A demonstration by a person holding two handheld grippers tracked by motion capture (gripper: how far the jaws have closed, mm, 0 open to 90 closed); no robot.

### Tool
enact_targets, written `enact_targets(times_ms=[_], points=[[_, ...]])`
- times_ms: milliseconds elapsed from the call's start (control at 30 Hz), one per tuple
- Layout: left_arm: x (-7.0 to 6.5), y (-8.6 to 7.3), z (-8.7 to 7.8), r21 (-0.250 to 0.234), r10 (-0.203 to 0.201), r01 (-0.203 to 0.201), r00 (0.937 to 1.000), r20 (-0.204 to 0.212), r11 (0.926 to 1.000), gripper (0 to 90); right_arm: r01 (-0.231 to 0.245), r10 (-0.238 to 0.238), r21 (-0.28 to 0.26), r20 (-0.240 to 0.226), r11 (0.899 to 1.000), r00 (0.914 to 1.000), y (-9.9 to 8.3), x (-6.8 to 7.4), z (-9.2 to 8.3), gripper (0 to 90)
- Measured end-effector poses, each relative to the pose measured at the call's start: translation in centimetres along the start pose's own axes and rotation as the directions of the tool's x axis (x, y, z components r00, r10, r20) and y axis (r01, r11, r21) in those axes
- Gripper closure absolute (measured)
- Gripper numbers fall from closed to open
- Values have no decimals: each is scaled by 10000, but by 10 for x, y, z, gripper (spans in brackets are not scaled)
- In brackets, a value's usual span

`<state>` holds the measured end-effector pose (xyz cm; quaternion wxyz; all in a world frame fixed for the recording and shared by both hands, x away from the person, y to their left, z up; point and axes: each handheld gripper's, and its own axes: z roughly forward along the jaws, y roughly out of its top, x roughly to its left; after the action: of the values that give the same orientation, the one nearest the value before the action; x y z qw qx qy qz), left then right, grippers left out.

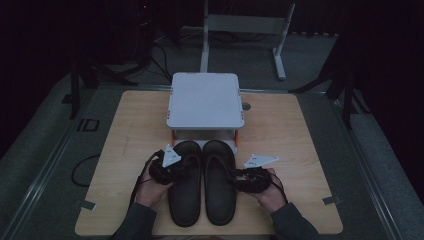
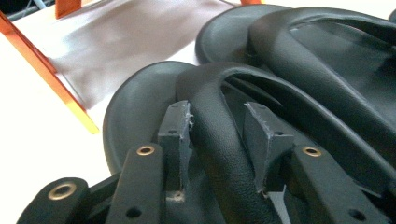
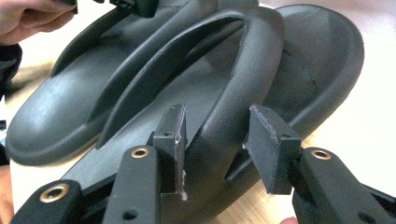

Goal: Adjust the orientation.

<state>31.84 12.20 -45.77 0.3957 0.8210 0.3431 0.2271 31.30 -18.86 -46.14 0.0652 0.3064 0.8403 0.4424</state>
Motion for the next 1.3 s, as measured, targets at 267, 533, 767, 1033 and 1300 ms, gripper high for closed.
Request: enact_targets(times_ms=[267, 533, 767, 1033, 1300], points=[[9, -4, -1, 145, -461, 465, 9986, -257, 9988, 554, -22, 33, 284, -392, 9996, 9992, -3, 3, 7, 485], [-9, 0, -30, -328, -500, 467, 9928, -1085, 9984, 443, -67, 70, -514, 40, 9987, 10000, -1, -1, -11, 438], [-49, -6, -31, -174, -868, 868, 9962, 24, 9961, 392, -388, 392, -88, 595, 9992, 9975, -17, -13, -13, 445], [-78, -14, -12, 300, -1315, 1304, 9906, 372, 9910, 289, -282, 256, 341, 744, 9990, 9969, -22, -13, -7, 446], [-90, -16, 0, 874, -1154, 1175, 9929, -288, 9892, 360, -156, 132, 482, 498, 9987, 9987, -22, -9, -1, 478]])
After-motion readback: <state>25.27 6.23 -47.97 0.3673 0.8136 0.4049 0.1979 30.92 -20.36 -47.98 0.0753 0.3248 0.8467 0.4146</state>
